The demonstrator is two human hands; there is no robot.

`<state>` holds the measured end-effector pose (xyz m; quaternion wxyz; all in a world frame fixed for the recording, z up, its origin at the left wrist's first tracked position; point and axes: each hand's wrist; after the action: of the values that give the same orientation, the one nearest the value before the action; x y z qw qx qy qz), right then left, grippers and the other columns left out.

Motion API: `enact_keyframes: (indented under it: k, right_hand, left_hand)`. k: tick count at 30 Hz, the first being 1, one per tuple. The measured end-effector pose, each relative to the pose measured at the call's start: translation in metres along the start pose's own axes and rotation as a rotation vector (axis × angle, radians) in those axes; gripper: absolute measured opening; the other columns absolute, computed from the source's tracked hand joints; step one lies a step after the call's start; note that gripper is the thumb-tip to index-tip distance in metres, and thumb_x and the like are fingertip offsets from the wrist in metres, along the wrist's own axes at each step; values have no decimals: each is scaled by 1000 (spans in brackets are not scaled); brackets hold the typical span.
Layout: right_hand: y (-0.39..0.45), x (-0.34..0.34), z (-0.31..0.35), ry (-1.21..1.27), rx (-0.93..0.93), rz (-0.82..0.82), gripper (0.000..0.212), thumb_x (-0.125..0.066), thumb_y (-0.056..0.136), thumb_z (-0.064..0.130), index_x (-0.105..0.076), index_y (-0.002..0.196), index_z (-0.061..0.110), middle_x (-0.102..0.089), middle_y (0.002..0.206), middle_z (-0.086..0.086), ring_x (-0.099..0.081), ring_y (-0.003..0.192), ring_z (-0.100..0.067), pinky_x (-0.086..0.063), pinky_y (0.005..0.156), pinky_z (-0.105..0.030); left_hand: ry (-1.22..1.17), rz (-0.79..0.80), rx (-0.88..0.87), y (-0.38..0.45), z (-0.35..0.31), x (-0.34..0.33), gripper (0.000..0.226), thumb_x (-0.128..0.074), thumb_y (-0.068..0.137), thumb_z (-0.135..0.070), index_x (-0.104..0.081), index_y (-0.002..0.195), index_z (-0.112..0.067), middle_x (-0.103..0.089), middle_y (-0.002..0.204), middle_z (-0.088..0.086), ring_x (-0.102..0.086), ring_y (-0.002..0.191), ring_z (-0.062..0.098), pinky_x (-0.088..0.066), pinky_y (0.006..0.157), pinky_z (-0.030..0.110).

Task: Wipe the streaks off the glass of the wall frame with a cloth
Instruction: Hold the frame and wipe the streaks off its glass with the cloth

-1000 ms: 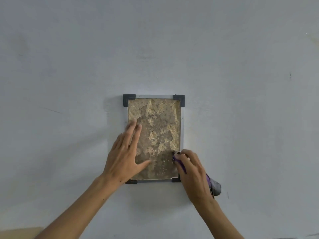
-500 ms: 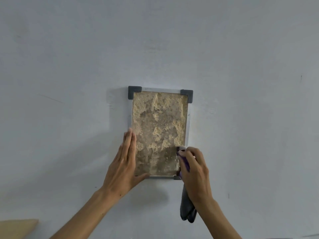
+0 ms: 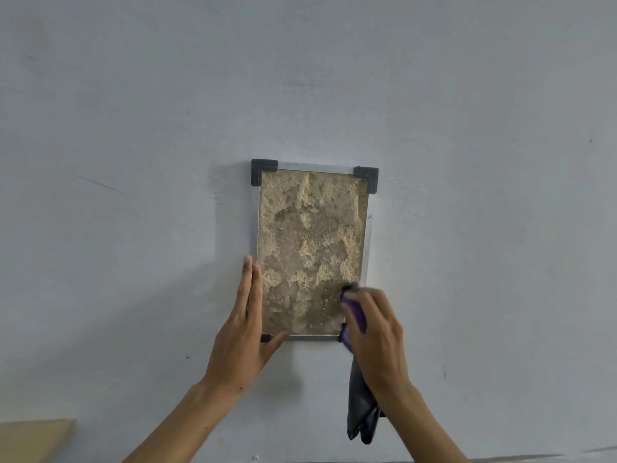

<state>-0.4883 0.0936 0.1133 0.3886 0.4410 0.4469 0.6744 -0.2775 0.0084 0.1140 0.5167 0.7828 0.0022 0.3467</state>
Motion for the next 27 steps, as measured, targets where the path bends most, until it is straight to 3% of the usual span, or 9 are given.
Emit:
enact_keyframes:
  k: [5, 10, 12, 15, 19, 21, 24, 27]
  right_hand:
    - [-20, -2, 3, 47, 36, 193, 22, -74, 87, -4, -70, 103, 11, -61, 103, 3, -59, 80, -8, -52, 70, -19]
    - [24, 3, 14, 79, -31, 11, 18, -73, 94, 6, -69, 110, 11, -60, 110, 0, -56, 89, -7, -51, 74, -19]
    - [25, -4, 17, 41, 35, 16, 18, -73, 92, 2, -68, 108, 8, -59, 108, -1, -59, 89, -12, -53, 74, -23]
    - [-6, -13, 14, -65, 239, 136, 22, -75, 83, -8, -68, 99, 4, -60, 101, -2, -61, 82, -18, -55, 70, -28]
    - [-18, -7, 13, -23, 243, 273, 13, -73, 89, -1, -68, 95, 10, -53, 103, 8, -59, 83, -15, -55, 70, -28]
    - [-1, -1, 17, -20, 229, 217, 17, -75, 86, -6, -69, 96, 7, -50, 107, 9, -62, 85, -16, -55, 73, -24]
    - [28, 0, 17, 24, 84, 27, 13, -71, 93, -3, -68, 103, 5, -58, 108, 1, -62, 88, -17, -57, 74, -28]
    - [14, -14, 12, -42, 184, 75, 8, -66, 96, -2, -68, 102, 4, -61, 105, -3, -62, 88, -17, -56, 75, -28]
  left_hand:
    - [-19, -3, 3, -1, 0, -1, 124, -78, 79, -49, 6, 162, -11, 15, 171, 2, -67, 120, 25, -33, 47, -3]
    - [2, 22, 29, -2, 0, 2, 125, -84, 76, -44, 1, 162, -12, 12, 171, -1, -73, 104, 19, -31, 44, -1]
    - [-10, 35, 28, -3, 2, 3, 123, -84, 78, -42, -1, 162, -11, 11, 171, -1, -74, 95, 16, -32, 44, 0]
    - [-26, 37, 20, -2, 4, 3, 120, -82, 80, -41, 0, 162, -11, 10, 171, 0, -74, 95, 18, -33, 46, -2]
    - [-48, 46, 25, -4, 3, 4, 121, -82, 80, -38, 2, 162, -13, 12, 171, -2, -73, 89, 17, -33, 47, -1]
    - [-59, 54, 33, -5, 2, 5, 119, -82, 81, -36, 1, 162, -13, 11, 171, -3, -71, 83, 13, -34, 47, 0]
    - [-69, 59, 44, -6, 3, 5, 117, -83, 81, -31, -1, 163, -14, 10, 171, -4, -64, 75, 4, -36, 48, 1]
    - [-76, 52, 39, -7, 6, 4, 115, -81, 83, -32, 0, 163, -15, 10, 171, -4, -58, 70, 0, -40, 50, 3]
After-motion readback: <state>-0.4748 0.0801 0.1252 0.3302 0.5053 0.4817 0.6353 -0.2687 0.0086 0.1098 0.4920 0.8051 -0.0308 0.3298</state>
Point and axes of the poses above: each hand's wrist, its own y-axis towards the middle knuckle, its own x-axis out of the back of the hand, z = x × y
